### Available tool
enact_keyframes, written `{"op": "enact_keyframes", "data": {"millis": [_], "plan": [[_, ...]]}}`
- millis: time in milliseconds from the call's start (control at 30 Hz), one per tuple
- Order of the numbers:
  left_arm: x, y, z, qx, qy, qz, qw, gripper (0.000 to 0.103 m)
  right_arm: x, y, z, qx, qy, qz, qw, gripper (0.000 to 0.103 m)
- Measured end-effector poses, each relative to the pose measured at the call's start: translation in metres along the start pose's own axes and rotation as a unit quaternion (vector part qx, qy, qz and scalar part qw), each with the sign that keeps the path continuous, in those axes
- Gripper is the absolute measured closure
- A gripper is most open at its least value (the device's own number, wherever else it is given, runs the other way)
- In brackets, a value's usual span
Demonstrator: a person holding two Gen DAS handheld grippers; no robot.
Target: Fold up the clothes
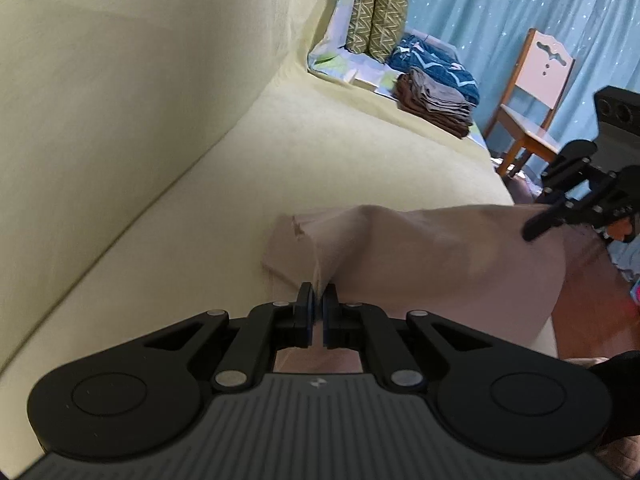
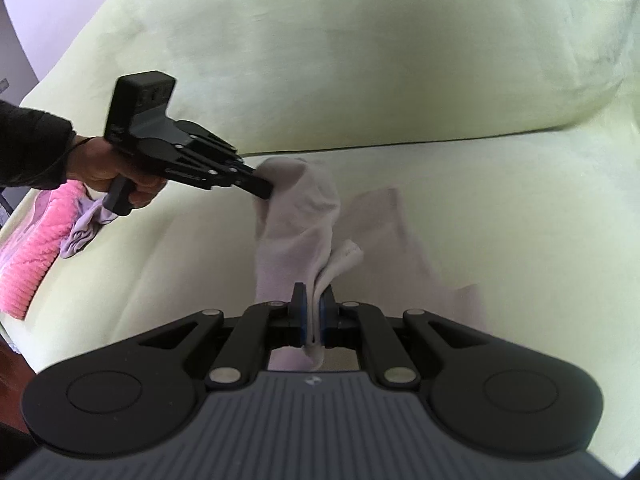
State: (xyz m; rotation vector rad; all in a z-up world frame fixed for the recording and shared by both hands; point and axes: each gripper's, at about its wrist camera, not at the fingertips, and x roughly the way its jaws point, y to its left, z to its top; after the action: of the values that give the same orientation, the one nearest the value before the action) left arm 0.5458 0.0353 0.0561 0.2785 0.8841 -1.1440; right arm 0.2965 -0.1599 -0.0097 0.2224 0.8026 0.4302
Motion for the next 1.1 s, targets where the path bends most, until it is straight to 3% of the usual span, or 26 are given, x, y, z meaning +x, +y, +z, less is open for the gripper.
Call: {"op": "enact_keyframes", "data": {"millis": [200,367,567,667,733,867,1100], "plan": [[0.051,0.001,0.016,-0.007,0.036,0.016,0.9992,0.102,0.018,-0.069,-0.009,0.063,0.024,0.011,0.998,0.098],[0.082,0.005,0.019,-0.015,0.081,0.024,0.9963,0.101,0.044,-0.113,-0.033,0.149,0.057,0.03,0.987,0.096],[0.091,0.007,0.029,-0.028,0.121,0.025,0.992,0.096,0.046,-0.122,-0.054,0.187,0.063,0.032,0.98,0.087],[0.087,0.014,0.034,-0.056,0.121,0.016,0.991,0.096,0.039,-0.118,-0.052,0.191,0.053,0.02,0.98,0.082],[0.082,0.019,0.037,-0.083,0.108,0.011,0.9906,0.096,0.032,-0.119,-0.049,0.192,0.043,0.017,0.98,0.074],[0.084,0.026,0.038,-0.123,0.11,0.003,0.9863,0.095,0.036,-0.123,-0.032,0.189,0.043,0.038,0.98,0.072],[0.079,-0.005,0.032,-0.033,0.086,0.0,0.9958,0.1,0.068,-0.121,0.006,0.152,0.046,0.075,0.984,0.072]]}}
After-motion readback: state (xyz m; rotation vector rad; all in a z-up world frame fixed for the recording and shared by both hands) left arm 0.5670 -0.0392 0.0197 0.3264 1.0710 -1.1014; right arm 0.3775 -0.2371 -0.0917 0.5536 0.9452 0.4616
